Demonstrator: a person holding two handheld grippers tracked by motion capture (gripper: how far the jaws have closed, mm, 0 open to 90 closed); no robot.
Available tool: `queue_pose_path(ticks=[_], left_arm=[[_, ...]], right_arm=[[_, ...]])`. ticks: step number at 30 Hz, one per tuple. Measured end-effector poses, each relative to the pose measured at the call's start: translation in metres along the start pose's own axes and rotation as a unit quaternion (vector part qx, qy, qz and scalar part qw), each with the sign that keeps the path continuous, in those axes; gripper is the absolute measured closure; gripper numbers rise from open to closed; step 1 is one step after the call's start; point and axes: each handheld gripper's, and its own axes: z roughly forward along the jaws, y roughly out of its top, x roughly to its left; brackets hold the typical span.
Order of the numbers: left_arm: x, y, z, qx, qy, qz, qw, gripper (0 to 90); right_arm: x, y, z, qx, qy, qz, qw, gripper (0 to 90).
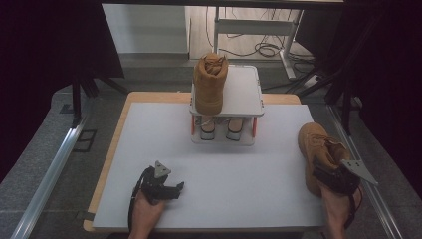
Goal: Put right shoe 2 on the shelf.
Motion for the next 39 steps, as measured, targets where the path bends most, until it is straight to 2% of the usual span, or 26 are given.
queue_pose_path(ticks=[4,10,18,26,34,39], left_arm=[[0.000,0.000,0.000,0.000,0.000,0.000,1.0000,13.2],[0.000,0.000,0.000,0.000,0.000,0.000,1.0000,13.2],[0.000,0.000,0.000,0.000,0.000,0.000,1.0000,13.1],[0.000,0.000,0.000,0.000,0.000,-0.001,1.0000,13.2],[0.000,0.000,0.000,0.000,0.000,-0.001,1.0000,13.2],[0.000,0.000,0.000,0.000,0.000,-0.001,1.0000,13.2]], right_arm=[[0.000,-0.001,-0.002,-0.008,0.005,0.002,1.0000,18.0],[-0.003,-0.001,-0.006,-0.002,0.027,0.013,0.9995,37.3],[0.000,0.000,-0.008,-0.006,0.024,0.003,0.9997,51.8],[-0.004,0.010,-0.014,-0.012,0.028,0.015,0.9994,54.0],[-0.001,0.021,-0.022,-0.027,0.032,0.009,0.9991,55.5],[0.004,0.033,-0.028,-0.049,0.039,0.006,0.9980,55.7]])
